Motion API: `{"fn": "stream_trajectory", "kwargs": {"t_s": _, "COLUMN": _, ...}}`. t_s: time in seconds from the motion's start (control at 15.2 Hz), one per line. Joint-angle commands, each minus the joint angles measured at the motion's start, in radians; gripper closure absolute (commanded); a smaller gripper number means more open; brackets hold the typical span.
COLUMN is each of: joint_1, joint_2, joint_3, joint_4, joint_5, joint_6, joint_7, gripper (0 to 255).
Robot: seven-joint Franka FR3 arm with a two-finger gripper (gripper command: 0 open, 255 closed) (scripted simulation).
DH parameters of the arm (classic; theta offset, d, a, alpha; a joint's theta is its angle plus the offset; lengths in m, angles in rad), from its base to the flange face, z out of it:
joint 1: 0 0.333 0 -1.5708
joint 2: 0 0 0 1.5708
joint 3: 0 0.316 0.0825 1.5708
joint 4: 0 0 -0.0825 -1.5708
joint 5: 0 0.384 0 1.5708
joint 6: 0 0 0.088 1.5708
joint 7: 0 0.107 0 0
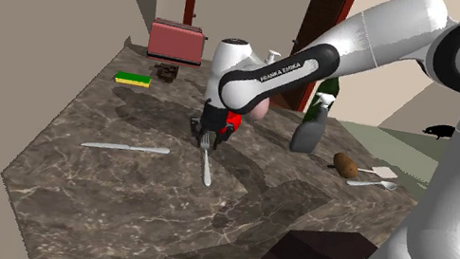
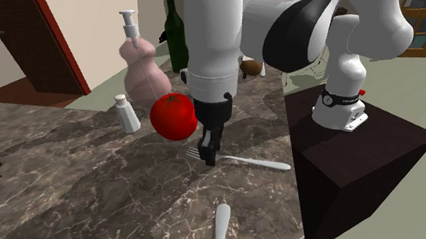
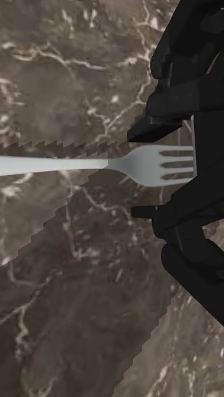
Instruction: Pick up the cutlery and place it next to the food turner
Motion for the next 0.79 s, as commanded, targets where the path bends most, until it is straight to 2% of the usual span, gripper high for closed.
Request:
{"fn": "stream_trajectory", "kwargs": {"t_s": 0.0, "joint_1": 0.003, "joint_2": 0.009, "joint_3": 0.003, "joint_4": -0.001, "joint_5": 0.001, "joint_6": 0.022, "joint_7": 0.0, "gripper": 255}}
{"fn": "stream_trajectory", "kwargs": {"t_s": 0.33, "joint_1": 0.003, "joint_2": 0.008, "joint_3": 0.003, "joint_4": -0.003, "joint_5": 0.001, "joint_6": 0.022, "joint_7": 0.0, "gripper": 255}}
{"fn": "stream_trajectory", "kwargs": {"t_s": 0.73, "joint_1": -0.002, "joint_2": -0.038, "joint_3": 0.009, "joint_4": 0.024, "joint_5": 0.024, "joint_6": -0.049, "joint_7": -0.017, "gripper": 255}}
